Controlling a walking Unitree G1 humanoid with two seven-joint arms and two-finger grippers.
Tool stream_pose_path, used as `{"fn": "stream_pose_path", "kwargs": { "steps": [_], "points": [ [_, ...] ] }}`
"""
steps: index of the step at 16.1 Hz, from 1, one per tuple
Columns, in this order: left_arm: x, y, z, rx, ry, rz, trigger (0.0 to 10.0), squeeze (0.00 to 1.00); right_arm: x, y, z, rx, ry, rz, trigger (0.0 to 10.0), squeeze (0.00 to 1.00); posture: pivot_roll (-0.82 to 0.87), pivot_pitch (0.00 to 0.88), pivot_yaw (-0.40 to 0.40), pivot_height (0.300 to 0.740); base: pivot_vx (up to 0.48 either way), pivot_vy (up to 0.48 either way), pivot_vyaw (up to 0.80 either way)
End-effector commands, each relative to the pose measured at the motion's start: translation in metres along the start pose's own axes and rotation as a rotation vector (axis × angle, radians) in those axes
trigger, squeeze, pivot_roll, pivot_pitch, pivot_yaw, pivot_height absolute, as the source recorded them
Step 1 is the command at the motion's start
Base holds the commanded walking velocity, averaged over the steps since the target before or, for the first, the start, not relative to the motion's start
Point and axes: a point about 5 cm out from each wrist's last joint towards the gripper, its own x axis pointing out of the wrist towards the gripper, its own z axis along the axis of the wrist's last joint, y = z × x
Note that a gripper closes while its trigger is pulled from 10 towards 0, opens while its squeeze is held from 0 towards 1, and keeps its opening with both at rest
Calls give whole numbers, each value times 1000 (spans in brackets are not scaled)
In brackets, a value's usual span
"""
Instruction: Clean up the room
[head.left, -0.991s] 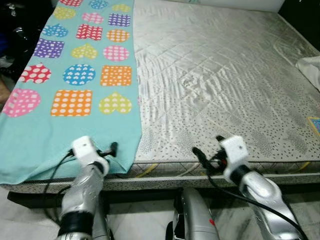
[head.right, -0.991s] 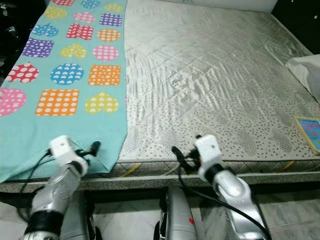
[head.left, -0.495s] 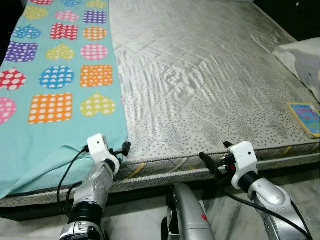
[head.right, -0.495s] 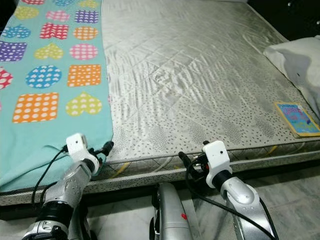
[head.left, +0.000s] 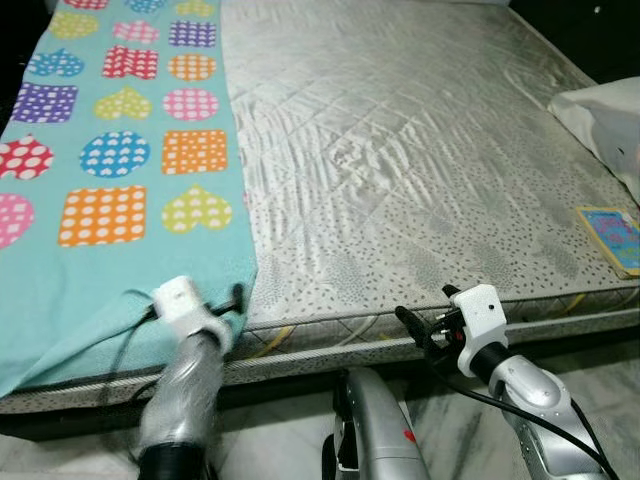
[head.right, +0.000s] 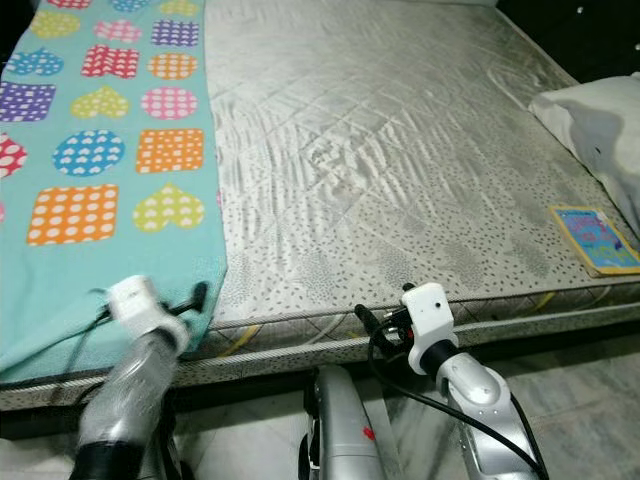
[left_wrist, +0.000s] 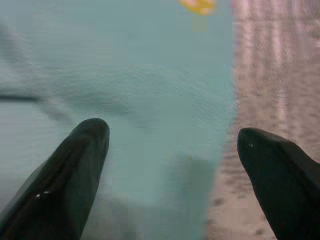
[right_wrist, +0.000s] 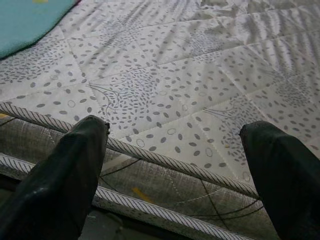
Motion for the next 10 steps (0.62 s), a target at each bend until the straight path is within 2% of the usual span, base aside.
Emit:
{"fn": "stream_pose_path", "kwargs": {
  "steps": [1, 5, 7, 10],
  "points": [
    [-4, 3, -1, 3, 14, 22, 10000, 0, -1, -2, -1, -5, 4, -6, 10000, 0, -143, 167, -119, 556, 0, 0, 0],
    [-15, 22, -5, 12, 34, 89, 10000, 0, 3, 2, 11, -7, -16, 6, 10000, 0, -130, 169, -119, 556, 0, 0, 0],
    [-11, 29, -9, -5, 77, 102, 10000, 0, 4, 4, 16, -8, -28, 8, 10000, 0, -134, 169, -120, 556, 0, 0, 0],
    [2, 27, -10, 17, 129, 62, 10000, 0, 2, 5, 20, -13, -34, 4, 10000, 0, -146, 168, -119, 556, 0, 0, 0]
  ]
}}
